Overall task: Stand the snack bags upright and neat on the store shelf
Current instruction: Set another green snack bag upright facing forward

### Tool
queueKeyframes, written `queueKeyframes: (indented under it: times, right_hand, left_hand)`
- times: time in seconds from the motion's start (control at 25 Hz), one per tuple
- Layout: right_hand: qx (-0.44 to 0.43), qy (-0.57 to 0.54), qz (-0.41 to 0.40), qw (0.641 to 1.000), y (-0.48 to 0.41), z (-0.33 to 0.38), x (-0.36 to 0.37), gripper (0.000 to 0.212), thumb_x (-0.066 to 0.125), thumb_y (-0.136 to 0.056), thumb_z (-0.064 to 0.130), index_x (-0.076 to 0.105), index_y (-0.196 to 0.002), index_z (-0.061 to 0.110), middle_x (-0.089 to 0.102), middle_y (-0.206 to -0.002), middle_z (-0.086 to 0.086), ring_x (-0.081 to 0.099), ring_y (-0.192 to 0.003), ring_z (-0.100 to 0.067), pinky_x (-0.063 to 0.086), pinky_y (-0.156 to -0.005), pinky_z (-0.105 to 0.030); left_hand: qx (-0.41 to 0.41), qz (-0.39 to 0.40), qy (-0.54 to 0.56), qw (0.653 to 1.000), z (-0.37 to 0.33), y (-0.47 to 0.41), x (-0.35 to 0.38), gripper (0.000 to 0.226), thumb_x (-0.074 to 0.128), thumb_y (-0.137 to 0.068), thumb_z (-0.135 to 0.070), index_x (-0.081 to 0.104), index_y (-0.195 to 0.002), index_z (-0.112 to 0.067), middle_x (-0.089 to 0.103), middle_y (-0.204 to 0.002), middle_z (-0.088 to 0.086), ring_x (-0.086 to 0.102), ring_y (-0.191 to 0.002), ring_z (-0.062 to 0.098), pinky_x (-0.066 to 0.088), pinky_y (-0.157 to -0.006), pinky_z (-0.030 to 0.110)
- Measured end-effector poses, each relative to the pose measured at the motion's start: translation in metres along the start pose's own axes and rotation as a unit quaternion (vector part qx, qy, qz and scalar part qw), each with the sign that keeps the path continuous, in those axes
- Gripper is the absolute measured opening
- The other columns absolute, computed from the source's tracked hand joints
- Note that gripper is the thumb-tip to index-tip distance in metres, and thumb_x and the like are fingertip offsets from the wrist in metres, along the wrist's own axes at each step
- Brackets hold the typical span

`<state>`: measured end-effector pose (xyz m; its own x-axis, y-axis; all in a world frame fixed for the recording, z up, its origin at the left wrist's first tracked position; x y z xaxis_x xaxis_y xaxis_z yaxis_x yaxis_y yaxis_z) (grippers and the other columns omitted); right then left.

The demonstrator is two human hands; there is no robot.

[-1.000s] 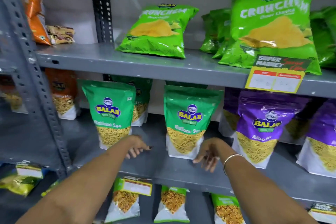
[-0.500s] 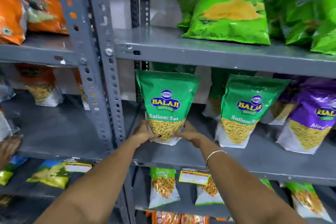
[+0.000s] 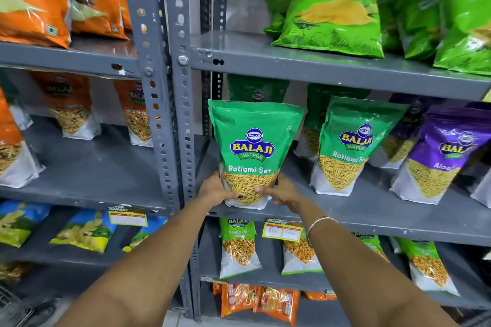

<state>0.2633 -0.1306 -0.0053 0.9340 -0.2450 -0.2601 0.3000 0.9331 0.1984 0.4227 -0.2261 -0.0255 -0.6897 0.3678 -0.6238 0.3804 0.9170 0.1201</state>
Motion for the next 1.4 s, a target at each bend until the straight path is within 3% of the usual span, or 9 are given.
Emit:
queueKeyframes:
  times: [0.44,0.68,0.76,0.84,0.92,1.0,1.08,1.24,1.4]
  right_hand:
    - [0.003,0.029,0.001,1.0,0.004,-0.005,0.003,0.067,0.072,-0.077,0.008,0.038,-0.135,0.006,0.054,-0.112,-0.003,0.05,-0.074,-0.002,0.036,-0.038,0.002]
    - [0.065,0.083,-0.006,0.994,0.006,-0.016,-0.026,0.09,0.073,-0.077,0.02,0.017,-0.146,0.003,0.025,-0.154,-0.014,0.029,-0.141,-0.029,0.033,-0.111,-0.039]
    - [0.124,0.141,-0.044,0.981,0.009,-0.026,-0.061,0.069,0.071,-0.079,0.025,0.037,-0.133,-0.002,0.046,-0.135,-0.016,0.047,-0.122,-0.028,0.044,-0.099,-0.035]
    - [0.162,0.201,-0.049,0.965,0.017,-0.036,-0.097,0.025,0.067,-0.082,0.024,0.052,-0.078,0.005,0.052,-0.082,-0.006,0.051,-0.072,-0.015,0.042,-0.063,-0.021]
    - [0.188,0.278,-0.074,0.939,0.022,-0.046,-0.138,0.032,0.066,-0.083,0.028,0.049,-0.07,0.004,0.053,-0.076,-0.008,0.051,-0.067,-0.018,0.041,-0.059,-0.024]
    - [0.176,0.298,-0.115,0.931,0.017,-0.063,-0.179,0.054,0.065,-0.082,0.034,0.051,-0.12,-0.002,0.056,-0.125,-0.015,0.055,-0.112,-0.027,0.045,-0.093,-0.032]
    - [0.168,0.22,-0.165,0.947,0.018,-0.075,-0.213,0.092,0.068,-0.079,0.038,0.016,-0.146,0.001,0.026,-0.154,-0.017,0.029,-0.141,-0.029,0.029,-0.114,-0.037]
    - [0.054,0.084,-0.15,0.984,-0.006,-0.084,-0.249,0.109,0.079,-0.07,0.024,0.004,-0.146,-0.002,0.018,-0.156,-0.016,0.021,-0.144,-0.029,0.025,-0.117,-0.041]
    - [0.01,-0.021,-0.075,0.997,-0.024,-0.084,-0.254,0.074,0.079,-0.069,0.008,0.038,-0.131,0.01,0.041,-0.143,-0.01,0.04,-0.134,-0.027,0.036,-0.11,-0.041]
  left_hand:
    - [0.001,0.007,-0.007,1.0,0.0,0.011,0.001,0.077,0.083,-0.064,-0.02,0.045,-0.13,-0.008,0.056,-0.136,0.011,0.053,-0.126,0.027,0.042,-0.102,0.033]
    - [-0.167,0.233,-0.197,0.938,-0.01,0.014,-0.008,0.072,0.071,-0.078,-0.028,0.037,-0.139,-0.007,0.047,-0.143,0.009,0.049,-0.131,0.022,0.046,-0.099,0.032]
    - [-0.22,0.328,-0.267,0.879,-0.027,0.023,-0.002,0.045,0.057,-0.089,-0.033,0.052,-0.12,-0.002,0.06,-0.127,0.009,0.049,-0.132,0.02,0.043,-0.102,0.032]
    - [-0.222,0.397,-0.28,0.845,-0.052,0.03,0.023,0.034,0.05,-0.092,-0.036,0.054,-0.095,-0.003,0.063,-0.102,0.009,0.05,-0.13,0.023,0.041,-0.102,0.033]
    - [-0.188,0.421,-0.246,0.853,-0.08,0.031,0.062,0.031,0.047,-0.094,-0.033,0.054,-0.101,-0.003,0.062,-0.113,0.012,0.054,-0.123,0.026,0.039,-0.107,0.037]
    - [-0.121,0.383,-0.168,0.9,-0.11,0.025,0.101,0.024,0.051,-0.093,-0.029,0.056,-0.096,-0.006,0.062,-0.1,0.01,0.063,-0.093,0.023,0.042,-0.108,0.043]
    - [-0.057,0.29,-0.084,0.952,-0.135,0.007,0.137,0.03,0.063,-0.086,-0.028,0.055,-0.106,-0.007,0.059,-0.103,0.009,0.061,-0.091,0.02,0.046,-0.103,0.04]
    - [-0.018,0.104,0.046,0.993,-0.161,-0.03,0.184,0.1,0.073,-0.077,-0.018,0.007,-0.151,-0.006,0.017,-0.159,0.01,0.024,-0.145,0.025,0.029,-0.115,0.034]
    - [-0.026,0.021,0.131,0.991,-0.164,-0.05,0.212,0.071,0.079,-0.07,-0.008,0.043,-0.13,-0.003,0.049,-0.141,0.014,0.049,-0.122,0.021,0.042,-0.1,0.031]
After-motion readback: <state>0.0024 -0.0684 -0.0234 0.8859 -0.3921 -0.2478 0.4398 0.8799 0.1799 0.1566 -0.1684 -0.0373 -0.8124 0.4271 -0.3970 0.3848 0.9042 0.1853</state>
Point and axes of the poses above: each hand's wrist, its own y-axis away from the middle knuckle, its own x-axis out of the palm, z = x × y, the point moved 3 cm from there along -y, towards the middle knuckle
